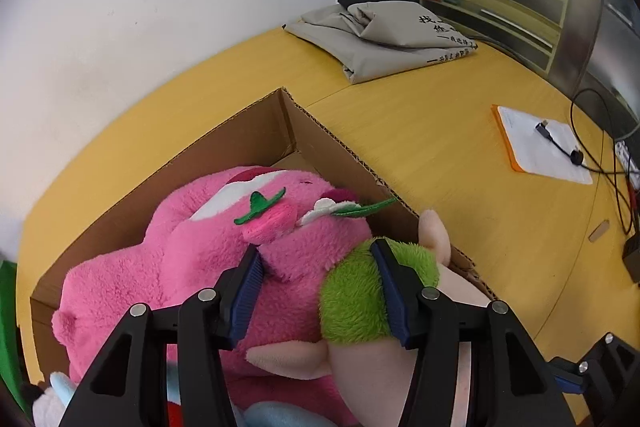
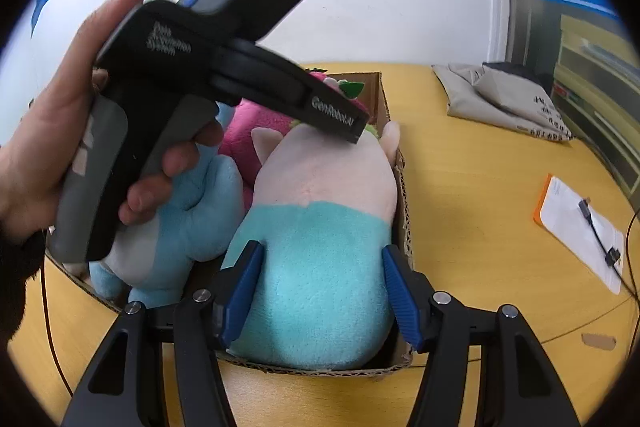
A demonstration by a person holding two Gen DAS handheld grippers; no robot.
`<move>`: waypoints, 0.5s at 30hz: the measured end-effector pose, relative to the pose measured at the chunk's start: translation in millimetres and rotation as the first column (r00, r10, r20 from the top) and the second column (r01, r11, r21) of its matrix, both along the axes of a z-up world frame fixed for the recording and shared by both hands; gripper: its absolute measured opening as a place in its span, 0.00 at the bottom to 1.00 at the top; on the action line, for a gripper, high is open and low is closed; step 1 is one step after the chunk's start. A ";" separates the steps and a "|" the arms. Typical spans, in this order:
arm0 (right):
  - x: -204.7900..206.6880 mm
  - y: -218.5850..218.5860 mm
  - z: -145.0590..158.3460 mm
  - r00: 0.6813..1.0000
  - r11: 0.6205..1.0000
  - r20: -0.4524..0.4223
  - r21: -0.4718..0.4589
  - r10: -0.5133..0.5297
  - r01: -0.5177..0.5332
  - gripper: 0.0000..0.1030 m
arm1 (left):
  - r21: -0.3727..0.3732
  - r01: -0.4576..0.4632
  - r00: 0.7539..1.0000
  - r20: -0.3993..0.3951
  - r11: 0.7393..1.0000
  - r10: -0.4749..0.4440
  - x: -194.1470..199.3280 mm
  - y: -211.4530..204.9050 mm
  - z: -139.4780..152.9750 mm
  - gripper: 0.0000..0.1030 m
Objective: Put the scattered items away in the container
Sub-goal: 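Lower the pink-and-teal plush into the box beside the pink bear and release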
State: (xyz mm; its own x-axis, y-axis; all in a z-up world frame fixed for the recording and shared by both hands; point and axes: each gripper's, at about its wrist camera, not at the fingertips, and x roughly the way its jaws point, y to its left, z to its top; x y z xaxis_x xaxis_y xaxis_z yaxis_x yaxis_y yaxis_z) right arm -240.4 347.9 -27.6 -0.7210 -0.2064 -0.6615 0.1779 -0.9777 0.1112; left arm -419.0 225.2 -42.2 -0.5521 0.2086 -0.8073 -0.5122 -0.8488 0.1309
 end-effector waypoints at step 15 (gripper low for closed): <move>39.9 -38.2 22.4 0.999 0.999 -0.048 0.033 0.020 -0.019 0.81 | 0.188 -0.133 0.981 -0.116 0.973 0.156 148.9 -177.1 59.6 0.82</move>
State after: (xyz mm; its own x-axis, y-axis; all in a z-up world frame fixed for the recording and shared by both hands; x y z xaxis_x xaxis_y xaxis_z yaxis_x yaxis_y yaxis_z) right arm -200.5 309.7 -5.2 -0.7483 -0.1994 -0.6327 0.2014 -0.9770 0.0697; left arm -270.1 48.1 17.4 -0.6838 0.2532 -0.6843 -0.3711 -0.9282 0.0273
